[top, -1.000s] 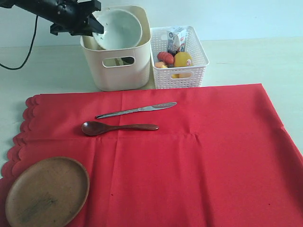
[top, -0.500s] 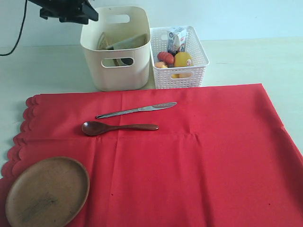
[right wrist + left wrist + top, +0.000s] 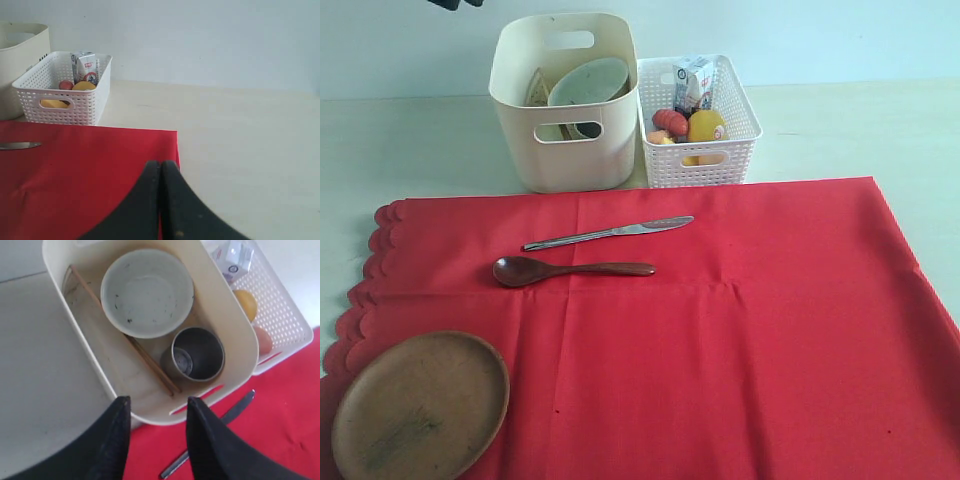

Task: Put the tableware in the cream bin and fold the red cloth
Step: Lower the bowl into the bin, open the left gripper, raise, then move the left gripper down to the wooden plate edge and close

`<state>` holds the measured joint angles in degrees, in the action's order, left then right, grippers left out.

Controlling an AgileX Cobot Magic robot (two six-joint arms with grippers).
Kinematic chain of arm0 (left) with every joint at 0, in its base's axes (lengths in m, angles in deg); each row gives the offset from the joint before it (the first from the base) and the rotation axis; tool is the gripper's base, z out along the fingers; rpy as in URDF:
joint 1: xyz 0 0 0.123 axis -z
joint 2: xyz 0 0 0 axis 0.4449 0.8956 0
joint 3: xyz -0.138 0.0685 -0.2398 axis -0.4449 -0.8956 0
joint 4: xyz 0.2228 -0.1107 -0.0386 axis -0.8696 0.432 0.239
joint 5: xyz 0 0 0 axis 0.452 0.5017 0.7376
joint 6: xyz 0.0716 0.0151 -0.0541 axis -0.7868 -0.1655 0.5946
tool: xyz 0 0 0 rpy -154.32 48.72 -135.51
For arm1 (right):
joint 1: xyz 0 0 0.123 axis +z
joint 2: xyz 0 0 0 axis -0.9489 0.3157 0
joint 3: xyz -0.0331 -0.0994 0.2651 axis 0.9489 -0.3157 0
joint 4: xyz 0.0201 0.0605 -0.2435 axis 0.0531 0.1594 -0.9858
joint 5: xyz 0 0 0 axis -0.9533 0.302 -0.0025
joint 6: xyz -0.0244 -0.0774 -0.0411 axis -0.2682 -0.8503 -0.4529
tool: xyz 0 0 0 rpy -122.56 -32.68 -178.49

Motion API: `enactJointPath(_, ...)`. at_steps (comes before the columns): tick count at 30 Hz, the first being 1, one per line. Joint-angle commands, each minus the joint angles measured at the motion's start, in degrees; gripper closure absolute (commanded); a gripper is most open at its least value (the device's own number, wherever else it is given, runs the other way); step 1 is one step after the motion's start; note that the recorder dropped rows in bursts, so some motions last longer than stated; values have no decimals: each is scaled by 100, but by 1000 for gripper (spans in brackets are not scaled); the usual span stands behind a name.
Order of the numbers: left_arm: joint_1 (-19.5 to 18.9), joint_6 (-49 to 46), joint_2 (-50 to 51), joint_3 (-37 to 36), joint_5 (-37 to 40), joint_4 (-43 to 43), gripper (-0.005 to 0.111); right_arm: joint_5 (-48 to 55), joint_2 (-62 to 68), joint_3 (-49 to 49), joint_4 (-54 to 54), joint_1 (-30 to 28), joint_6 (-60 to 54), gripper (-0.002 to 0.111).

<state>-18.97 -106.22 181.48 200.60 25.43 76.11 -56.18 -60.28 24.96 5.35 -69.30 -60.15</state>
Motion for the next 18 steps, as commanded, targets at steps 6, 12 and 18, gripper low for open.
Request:
enactJointPath(6, -18, 236, -694, -656, 355, -303, 69, -39, -38, -29, -2, -32, 15, 108)
enactJointPath(12, -18, 258, -1169, -1622, 355, -533, 69, -39, -38, -29, -2, -32, 15, 108)
enactJointPath(18, -114, 258, -1602, -2790, 345, -495, 69, -39, -38, -29, -2, -32, 15, 108)
